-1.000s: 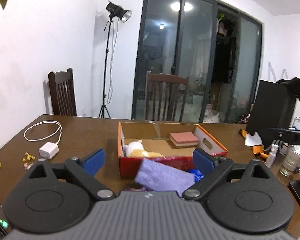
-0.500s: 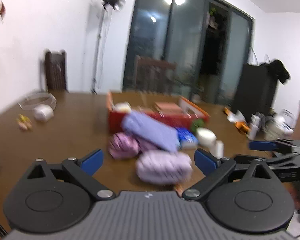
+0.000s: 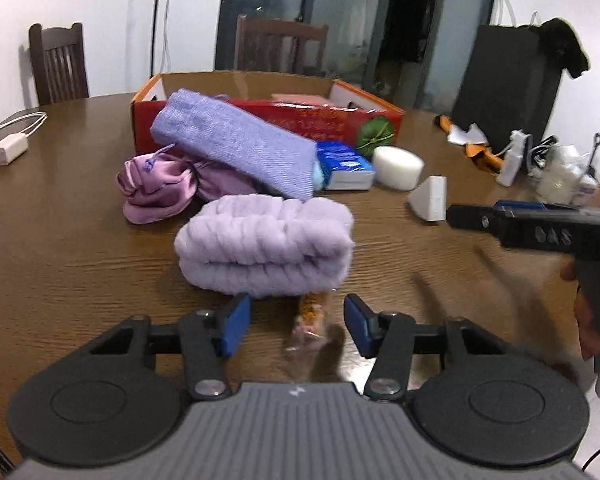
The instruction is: Organize soft objects
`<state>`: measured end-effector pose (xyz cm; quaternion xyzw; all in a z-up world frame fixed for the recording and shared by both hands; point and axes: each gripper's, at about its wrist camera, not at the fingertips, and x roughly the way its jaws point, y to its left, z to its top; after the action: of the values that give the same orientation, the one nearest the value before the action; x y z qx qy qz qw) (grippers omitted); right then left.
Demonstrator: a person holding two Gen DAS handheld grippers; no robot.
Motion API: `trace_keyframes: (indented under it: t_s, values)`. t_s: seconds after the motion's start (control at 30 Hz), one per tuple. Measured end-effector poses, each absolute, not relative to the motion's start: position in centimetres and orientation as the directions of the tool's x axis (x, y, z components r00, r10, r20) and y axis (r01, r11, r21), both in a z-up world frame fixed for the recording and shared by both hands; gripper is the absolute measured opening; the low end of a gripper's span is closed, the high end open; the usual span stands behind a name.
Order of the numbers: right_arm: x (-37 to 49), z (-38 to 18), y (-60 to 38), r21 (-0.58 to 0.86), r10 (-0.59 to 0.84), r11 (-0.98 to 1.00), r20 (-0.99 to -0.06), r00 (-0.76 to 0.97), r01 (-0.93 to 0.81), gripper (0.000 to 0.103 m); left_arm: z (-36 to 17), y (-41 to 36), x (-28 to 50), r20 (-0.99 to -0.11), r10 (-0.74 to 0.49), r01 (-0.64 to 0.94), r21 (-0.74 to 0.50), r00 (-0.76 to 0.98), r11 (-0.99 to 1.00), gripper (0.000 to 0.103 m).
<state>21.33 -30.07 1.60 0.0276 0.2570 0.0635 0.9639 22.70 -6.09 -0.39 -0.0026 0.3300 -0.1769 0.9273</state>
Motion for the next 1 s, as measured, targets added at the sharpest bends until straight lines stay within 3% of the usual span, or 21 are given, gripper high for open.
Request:
trace_keyframes:
  t_s: [0.07, 0.2, 0.27, 0.33, 0.4, 0.7, 0.83, 1.0]
  values:
    - [23.3, 1.2, -30.9, 0.118, 0.135, 0.989, -0.500, 0.855, -0.087, 0.084, -0.4, -6.4, 22.8, -0.616, -0.309, 0.311, -0.107, 0.724, 0.944, 0.031]
    - [27.2, 0.3, -31.3, 0.150, 0.148, 0.986, -0.536, 0.831, -0.079, 0.066, -0.2, -7.2, 22.1, -0.627, -0.315, 0.317, -0.112, 0.713, 0.942, 0.017]
    - [28.7, -0.1, -31.1, 0.146, 0.142, 0.987, -0.549, 0.824, -0.073, 0.056, 0.0, -7.6, 21.6, -0.629, -0.328, 0.321, -0.130, 0.704, 0.938, 0.017]
    - [29.5, -0.5, -30.8, 0.126, 0.136, 0.989, -0.559, 0.818, -0.079, 0.029, 0.5, -8.2, 20.9, -0.621, -0.342, 0.342, -0.124, 0.705, 0.931, 0.016]
    - [29.4, -0.6, -30.7, 0.122, 0.148, 0.988, -0.570, 0.808, -0.095, 0.018, 1.4, -8.6, 20.1, -0.604, -0.367, 0.368, -0.129, 0.707, 0.921, 0.016]
    - [24.0, 3.3, -30.9, 0.163, 0.278, 0.960, -0.483, 0.831, -0.227, 0.018, 7.0, -8.3, 21.1, -0.475, -0.486, 0.448, -0.201, 0.733, 0.871, 0.016]
    - [25.6, 6.3, -30.5, 0.195, 0.363, 0.931, -0.435, 0.824, -0.308, 0.018, 9.9, -6.9, 26.4, -0.427, -0.444, 0.406, -0.182, 0.788, 0.895, 0.016]
    - [32.8, 9.9, -28.9, 0.204, 0.437, 0.899, -0.427, 0.791, -0.387, 0.018, 12.4, -4.9, 36.9, -0.459, -0.392, 0.341, -0.194, 0.797, 0.920, 0.016]
